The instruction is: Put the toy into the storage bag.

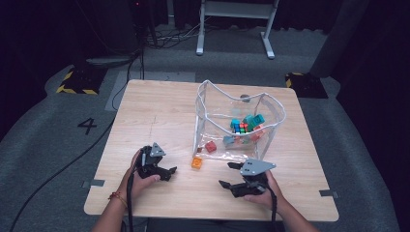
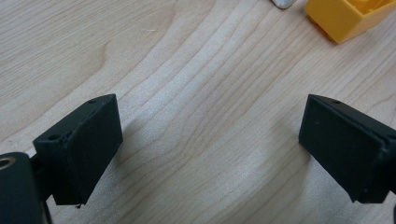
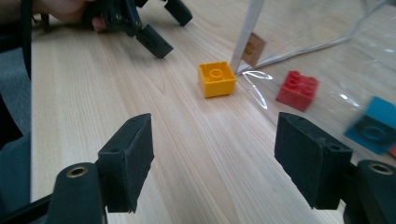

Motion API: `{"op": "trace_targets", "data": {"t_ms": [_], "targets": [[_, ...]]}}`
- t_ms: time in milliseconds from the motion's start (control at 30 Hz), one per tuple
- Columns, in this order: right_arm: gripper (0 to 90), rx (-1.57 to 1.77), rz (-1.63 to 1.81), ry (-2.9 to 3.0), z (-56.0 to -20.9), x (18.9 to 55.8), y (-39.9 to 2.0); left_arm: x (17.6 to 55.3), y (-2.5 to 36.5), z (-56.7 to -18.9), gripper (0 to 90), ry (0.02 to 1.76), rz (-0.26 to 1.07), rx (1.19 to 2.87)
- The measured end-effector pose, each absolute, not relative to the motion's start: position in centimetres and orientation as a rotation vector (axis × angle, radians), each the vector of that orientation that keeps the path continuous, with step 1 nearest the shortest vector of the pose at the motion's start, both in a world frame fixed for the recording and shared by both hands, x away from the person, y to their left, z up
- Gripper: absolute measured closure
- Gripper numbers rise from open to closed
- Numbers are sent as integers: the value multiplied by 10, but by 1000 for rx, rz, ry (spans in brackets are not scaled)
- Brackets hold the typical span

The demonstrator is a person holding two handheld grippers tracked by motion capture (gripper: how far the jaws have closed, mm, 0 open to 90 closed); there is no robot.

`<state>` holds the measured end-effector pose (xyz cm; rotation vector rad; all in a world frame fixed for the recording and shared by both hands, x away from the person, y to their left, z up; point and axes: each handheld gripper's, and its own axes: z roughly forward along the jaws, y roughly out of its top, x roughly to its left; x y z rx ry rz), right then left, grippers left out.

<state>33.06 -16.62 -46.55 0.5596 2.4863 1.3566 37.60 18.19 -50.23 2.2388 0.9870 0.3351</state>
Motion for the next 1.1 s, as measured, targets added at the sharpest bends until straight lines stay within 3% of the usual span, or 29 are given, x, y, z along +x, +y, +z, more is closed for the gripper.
{"op": "trace_targets", "data": {"t_ms": [333,767,1000,1100], "targets": [[301,524,1315,2531,-483,352,-110,376,182,-502,63,988,336,2238],[312,548,1250,2577,-490,381,-82,376,182,-502,63,987,335,2239],[359,626,1215,2596,-497,389,-74,376,182,-502,63,987,335,2239],[440,600,1197,2594,-496,393,-74,376,182,-502,63,987,335,2239]]}}
